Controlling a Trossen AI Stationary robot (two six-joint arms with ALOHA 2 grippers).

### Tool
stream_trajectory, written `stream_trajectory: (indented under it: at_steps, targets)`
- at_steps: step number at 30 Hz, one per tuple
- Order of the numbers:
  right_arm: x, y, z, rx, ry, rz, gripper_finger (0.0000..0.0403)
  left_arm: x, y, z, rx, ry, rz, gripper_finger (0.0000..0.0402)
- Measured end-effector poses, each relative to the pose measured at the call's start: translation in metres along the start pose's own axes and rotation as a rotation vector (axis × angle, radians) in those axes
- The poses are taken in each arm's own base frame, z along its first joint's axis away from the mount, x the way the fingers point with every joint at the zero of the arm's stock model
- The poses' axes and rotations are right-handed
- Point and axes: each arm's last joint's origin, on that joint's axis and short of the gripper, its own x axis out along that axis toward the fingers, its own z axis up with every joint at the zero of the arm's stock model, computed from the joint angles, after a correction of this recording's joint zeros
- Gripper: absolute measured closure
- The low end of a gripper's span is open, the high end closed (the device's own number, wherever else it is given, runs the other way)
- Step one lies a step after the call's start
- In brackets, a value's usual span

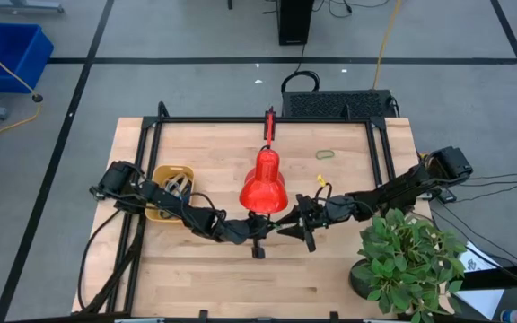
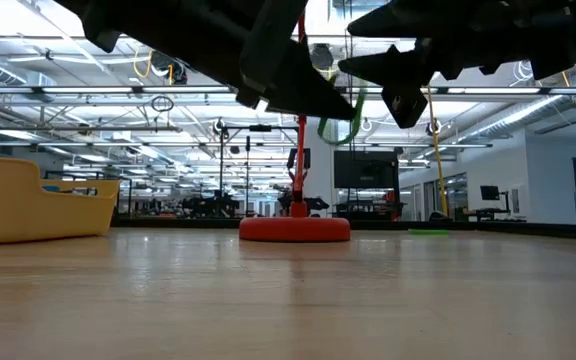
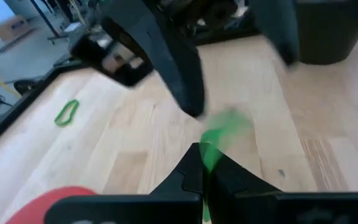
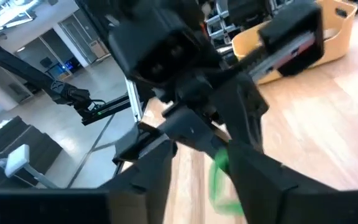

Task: Pick and place rubber bands into bin
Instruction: Put the bottom green rubber band into the yellow bin

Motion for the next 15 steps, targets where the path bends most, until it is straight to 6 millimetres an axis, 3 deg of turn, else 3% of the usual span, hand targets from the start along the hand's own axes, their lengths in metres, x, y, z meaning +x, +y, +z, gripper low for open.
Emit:
stream_trajectory:
  at_steps: [8,15]
  targets:
    - [-0.013,-0.003,0.016,-0.066,-0.002,-0.040,0.0193,-0.022,0.012,0.007,-0.045,0.140,0.003,0.0399]
    - [-0.026,-0.004,0.026,-0.165,0.019,-0.066,0.0184,-0.065,0.042,0.019,-0.217,0.323,0.073,0.0398]
